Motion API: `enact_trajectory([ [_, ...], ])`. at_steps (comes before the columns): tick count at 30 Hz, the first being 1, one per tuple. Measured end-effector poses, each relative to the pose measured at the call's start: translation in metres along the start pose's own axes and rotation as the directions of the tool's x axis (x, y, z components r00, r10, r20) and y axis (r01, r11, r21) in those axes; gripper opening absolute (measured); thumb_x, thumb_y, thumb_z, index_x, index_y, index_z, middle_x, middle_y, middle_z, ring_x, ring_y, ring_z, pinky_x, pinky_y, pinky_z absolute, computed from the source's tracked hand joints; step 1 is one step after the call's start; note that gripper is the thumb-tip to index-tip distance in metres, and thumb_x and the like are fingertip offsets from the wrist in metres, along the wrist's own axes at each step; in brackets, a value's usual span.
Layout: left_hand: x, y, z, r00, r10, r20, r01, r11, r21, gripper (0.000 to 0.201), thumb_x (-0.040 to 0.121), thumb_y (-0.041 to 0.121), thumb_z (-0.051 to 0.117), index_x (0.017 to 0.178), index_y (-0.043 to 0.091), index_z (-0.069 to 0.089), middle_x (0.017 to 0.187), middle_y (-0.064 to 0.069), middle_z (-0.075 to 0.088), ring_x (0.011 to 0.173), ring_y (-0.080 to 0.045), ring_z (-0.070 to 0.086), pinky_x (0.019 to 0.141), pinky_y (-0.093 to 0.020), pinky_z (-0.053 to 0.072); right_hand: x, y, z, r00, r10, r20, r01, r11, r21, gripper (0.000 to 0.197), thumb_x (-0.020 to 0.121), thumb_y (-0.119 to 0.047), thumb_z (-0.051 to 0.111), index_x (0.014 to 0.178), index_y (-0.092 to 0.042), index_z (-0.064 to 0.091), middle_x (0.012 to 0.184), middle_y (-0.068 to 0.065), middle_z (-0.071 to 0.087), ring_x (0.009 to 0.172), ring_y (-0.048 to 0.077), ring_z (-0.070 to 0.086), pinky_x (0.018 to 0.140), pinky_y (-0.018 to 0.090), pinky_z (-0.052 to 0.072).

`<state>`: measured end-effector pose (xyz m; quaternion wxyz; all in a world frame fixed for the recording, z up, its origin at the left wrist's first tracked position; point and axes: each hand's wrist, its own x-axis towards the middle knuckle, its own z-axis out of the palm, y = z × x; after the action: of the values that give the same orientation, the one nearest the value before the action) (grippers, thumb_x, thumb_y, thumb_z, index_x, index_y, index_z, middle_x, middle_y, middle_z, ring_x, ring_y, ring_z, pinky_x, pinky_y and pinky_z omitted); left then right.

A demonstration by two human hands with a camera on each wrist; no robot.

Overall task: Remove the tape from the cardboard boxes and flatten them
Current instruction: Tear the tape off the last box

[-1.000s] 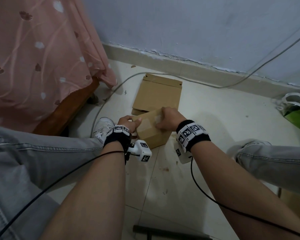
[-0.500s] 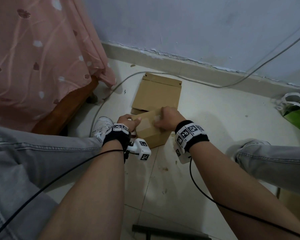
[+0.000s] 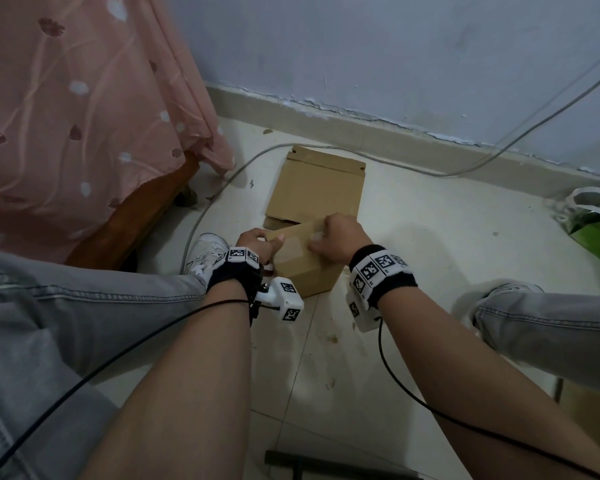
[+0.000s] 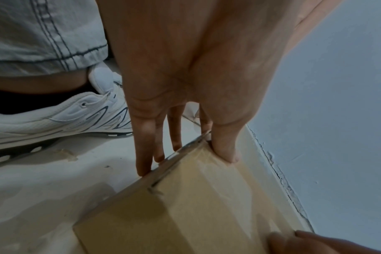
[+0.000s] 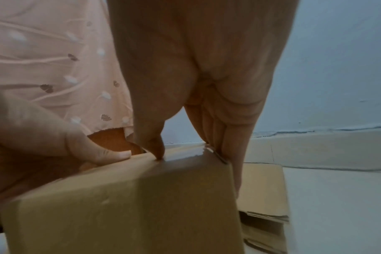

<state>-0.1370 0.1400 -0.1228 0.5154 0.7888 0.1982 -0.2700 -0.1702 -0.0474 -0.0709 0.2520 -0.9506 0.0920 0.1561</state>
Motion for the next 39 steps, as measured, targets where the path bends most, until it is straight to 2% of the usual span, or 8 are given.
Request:
enact_trajectory([
  [6, -0.001, 0.001, -0.002, 1.000, 0.021, -0.005, -0.021, 0.999, 0.037, 0.043, 0.082, 0.044, 0.075, 0.115, 0.018, 0.064, 0.107, -0.013, 0.070, 0.095, -0.033, 0.069, 0.087, -0.049, 0.057, -0.004, -0.008, 0.000, 0.999, -0.001, -0.035, 0.000, 0.999, -0.050, 0.030, 0.081, -0.037, 0.070, 0.088, -0.013, 0.053, 0.091, 0.007, 0.055, 0.085, 0.027, 0.056, 0.072, 0.034, 0.050],
  [11, -0.002, 0.000, -0.002, 1.000, 0.001, 0.008, -0.001, 1.000, 0.009, 0.051, 0.069, 0.050, 0.078, 0.110, 0.023, 0.066, 0.111, -0.013, 0.069, 0.097, -0.034, 0.068, 0.086, -0.052, 0.057, -0.007, -0.004, 0.002, 0.998, 0.007, -0.065, -0.013, 0.996, -0.091, 0.010, 0.090, -0.014, 0.055, 0.094, -0.005, 0.056, 0.100, 0.015, 0.060, 0.094, 0.034, 0.059, 0.072, 0.033, 0.045],
  [14, -0.002, 0.001, -0.002, 1.000, 0.006, -0.005, -0.006, 1.000, 0.009, 0.043, 0.075, 0.047, 0.078, 0.109, 0.024, 0.065, 0.112, -0.012, 0.068, 0.100, -0.034, 0.067, 0.087, -0.051, 0.057, -0.004, 0.000, -0.005, 0.999, 0.053, 0.010, -0.054, 0.997, 0.062, 0.027, 0.084, -0.033, 0.064, 0.097, -0.009, 0.061, 0.098, 0.009, 0.062, 0.087, 0.026, 0.061, 0.068, 0.030, 0.047],
  [17, -0.003, 0.003, -0.002, 1.000, 0.004, 0.000, -0.004, 0.999, 0.033, 0.052, 0.072, 0.050, 0.078, 0.114, 0.022, 0.065, 0.109, -0.011, 0.069, 0.098, -0.033, 0.068, 0.088, -0.049, 0.057, -0.004, -0.002, -0.003, 0.999, 0.047, 0.019, -0.048, 0.997, 0.053, 0.039, 0.077, -0.042, 0.071, 0.098, -0.010, 0.060, 0.099, 0.008, 0.061, 0.088, 0.025, 0.060, 0.068, 0.030, 0.047],
  [26, 0.003, -0.001, -0.002, 1.000, 0.002, 0.018, -0.002, 1.000, 0.000, 0.077, 0.045, 0.061, 0.077, 0.111, 0.023, 0.065, 0.107, -0.012, 0.071, 0.095, -0.034, 0.069, 0.085, -0.052, 0.058, -0.011, -0.008, -0.002, 0.998, 0.012, -0.065, -0.018, 0.996, -0.093, 0.007, 0.088, -0.011, 0.055, 0.084, -0.007, 0.052, 0.092, 0.014, 0.059, 0.088, 0.033, 0.060, 0.069, 0.033, 0.045],
  [29, -0.001, 0.001, -0.003, 1.000, 0.006, 0.012, -0.006, 1.000, 0.015, 0.062, 0.059, 0.057, 0.081, 0.108, 0.023, 0.064, 0.111, -0.012, 0.069, 0.099, -0.034, 0.068, 0.088, -0.050, 0.056, -0.009, -0.008, -0.007, 0.997, 0.059, -0.049, -0.057, 0.998, 0.037, 0.023, 0.086, -0.029, 0.063, 0.081, -0.007, 0.060, 0.085, 0.010, 0.063, 0.080, 0.028, 0.061, 0.065, 0.031, 0.046],
  [32, -0.003, 0.003, -0.003, 1.000, 0.013, 0.000, -0.013, 1.000, 0.028, 0.042, 0.078, 0.044, 0.078, 0.109, 0.020, 0.063, 0.109, -0.013, 0.069, 0.097, -0.033, 0.069, 0.088, -0.049, 0.057, -0.013, -0.012, -0.005, 0.995, 0.061, -0.080, -0.059, 0.998, 0.032, 0.029, 0.082, -0.037, 0.067, 0.073, -0.012, 0.054, 0.075, 0.005, 0.057, 0.072, 0.025, 0.056, 0.061, 0.029, 0.041],
  [39, 0.001, 0.000, -0.002, 1.000, -0.007, 0.027, 0.007, 1.000, -0.010, 0.059, 0.063, 0.051, 0.081, 0.110, 0.021, 0.064, 0.106, -0.015, 0.070, 0.091, -0.035, 0.070, 0.083, -0.053, 0.058, -0.014, -0.014, -0.002, 0.990, 0.071, -0.122, -0.071, 0.997, 0.006, 0.021, 0.084, -0.028, 0.064, 0.080, -0.009, 0.057, 0.081, 0.009, 0.059, 0.076, 0.029, 0.057, 0.063, 0.030, 0.043],
])
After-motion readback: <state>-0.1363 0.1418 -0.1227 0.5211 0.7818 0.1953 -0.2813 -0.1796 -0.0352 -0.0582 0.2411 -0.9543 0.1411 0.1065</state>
